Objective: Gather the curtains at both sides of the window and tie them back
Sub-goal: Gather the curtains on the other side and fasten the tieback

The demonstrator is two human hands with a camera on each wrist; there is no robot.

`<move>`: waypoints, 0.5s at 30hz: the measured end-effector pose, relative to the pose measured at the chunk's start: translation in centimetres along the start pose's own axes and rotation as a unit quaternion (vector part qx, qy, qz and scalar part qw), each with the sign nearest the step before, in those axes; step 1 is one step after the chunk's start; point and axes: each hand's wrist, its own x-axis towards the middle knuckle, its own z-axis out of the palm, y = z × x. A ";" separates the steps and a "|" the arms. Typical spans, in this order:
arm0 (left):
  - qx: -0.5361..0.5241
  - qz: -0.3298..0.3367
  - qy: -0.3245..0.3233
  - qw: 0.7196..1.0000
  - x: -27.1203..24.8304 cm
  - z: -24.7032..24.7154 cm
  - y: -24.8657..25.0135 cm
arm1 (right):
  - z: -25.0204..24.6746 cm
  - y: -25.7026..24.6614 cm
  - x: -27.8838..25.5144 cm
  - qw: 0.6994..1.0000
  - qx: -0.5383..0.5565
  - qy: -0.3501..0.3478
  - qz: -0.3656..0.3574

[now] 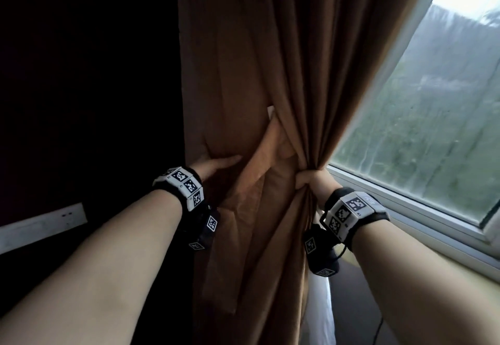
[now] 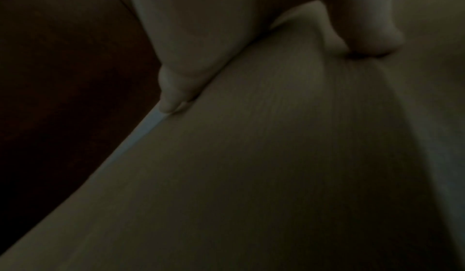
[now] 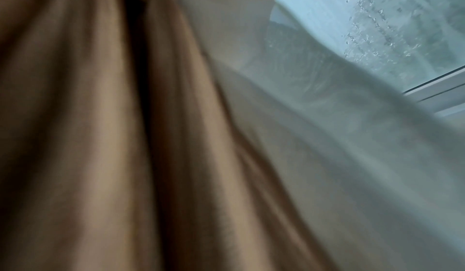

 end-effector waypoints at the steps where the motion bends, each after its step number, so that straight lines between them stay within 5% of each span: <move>1: -0.010 0.001 -0.003 1.000 0.0 0.0 -0.1 | -0.1 -0.1 0.0 1.000 0.002 -0.002 0.005; 10: 0.033 0.021 0.020 0.999 3.2 -1.9 -1.5 | -0.4 0.4 2.0 0.995 -0.059 0.074 0.003; 15: 0.013 0.024 0.017 0.999 4.0 -2.5 -1.2 | -0.3 0.5 1.9 0.998 -0.043 0.042 0.018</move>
